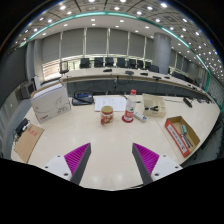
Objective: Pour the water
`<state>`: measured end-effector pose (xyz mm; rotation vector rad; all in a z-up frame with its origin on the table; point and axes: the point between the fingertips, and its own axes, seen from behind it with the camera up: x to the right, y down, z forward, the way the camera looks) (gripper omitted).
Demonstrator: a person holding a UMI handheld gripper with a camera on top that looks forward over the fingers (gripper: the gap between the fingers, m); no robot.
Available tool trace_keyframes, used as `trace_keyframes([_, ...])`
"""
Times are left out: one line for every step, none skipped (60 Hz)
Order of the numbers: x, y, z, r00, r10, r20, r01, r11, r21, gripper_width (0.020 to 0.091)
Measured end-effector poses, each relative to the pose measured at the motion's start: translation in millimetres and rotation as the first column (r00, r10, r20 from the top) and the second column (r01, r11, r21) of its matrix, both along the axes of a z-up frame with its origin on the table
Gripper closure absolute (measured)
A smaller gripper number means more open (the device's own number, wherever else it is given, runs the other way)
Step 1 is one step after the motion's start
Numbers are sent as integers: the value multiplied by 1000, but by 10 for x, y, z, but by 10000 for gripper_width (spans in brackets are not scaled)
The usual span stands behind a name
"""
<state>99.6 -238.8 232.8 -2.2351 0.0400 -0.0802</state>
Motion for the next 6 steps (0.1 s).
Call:
trace_keyframes([-14,-9,14,1000,0,-3,0,1000,2,245])
trace_keyframes([-26,-13,26,1000,1,-3,-1,1000,6,245])
trace_keyframes([-35,-11,35,1000,3,0,-3,1000,9,246])
trace_keyframes([-44,-10,42,1000,6,4,-6,1000,10,247])
trace_keyframes([-52,-10,47,1000,8,8,-8,1000,10,248])
trace_keyframes([-61,-7,51,1000,11,12,-11,1000,10,248])
